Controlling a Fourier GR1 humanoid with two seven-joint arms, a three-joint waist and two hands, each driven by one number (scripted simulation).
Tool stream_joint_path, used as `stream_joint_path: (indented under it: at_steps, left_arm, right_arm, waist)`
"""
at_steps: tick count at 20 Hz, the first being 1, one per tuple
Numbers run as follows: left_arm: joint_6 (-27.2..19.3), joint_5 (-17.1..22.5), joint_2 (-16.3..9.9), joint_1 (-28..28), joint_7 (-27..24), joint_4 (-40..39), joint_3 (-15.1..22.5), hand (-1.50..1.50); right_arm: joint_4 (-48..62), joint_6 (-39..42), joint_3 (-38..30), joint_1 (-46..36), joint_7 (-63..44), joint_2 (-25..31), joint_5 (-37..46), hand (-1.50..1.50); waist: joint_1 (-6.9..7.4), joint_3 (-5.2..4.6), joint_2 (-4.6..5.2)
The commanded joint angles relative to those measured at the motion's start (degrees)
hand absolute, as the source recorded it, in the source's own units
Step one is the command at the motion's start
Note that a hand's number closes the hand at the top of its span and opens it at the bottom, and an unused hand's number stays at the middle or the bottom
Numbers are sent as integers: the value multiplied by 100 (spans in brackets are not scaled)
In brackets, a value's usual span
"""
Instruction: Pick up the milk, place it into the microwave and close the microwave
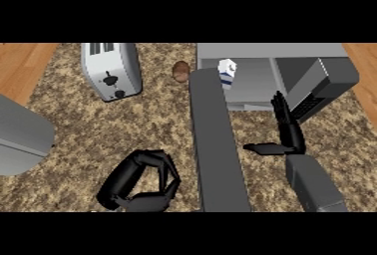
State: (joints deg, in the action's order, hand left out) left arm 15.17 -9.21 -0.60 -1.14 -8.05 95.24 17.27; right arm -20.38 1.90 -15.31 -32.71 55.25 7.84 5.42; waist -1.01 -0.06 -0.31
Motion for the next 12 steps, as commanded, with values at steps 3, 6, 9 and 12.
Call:
stream_joint_path:
  at_steps: [3,6,9,12]
  left_arm:
    - [160,-301,55,732,71,-1187,323,150]
    - [11,-440,57,603,-421,-1679,648,150]
    - [-73,-298,58,881,-753,-2221,756,150]
    - [-582,299,58,1272,-184,-2218,1622,150]
  right_arm:
    - [-950,524,222,828,-63,207,-73,-150]
    - [-1855,567,393,1391,-438,157,-144,-150]
    - [-2923,551,628,1905,-794,54,-156,-150]
    - [-3722,837,619,2556,-902,130,-398,-150]
  waist:
    - [-147,-8,-14]
    - [-148,-13,-23]
    - [-176,-18,-25]
    - [-212,-14,-12]
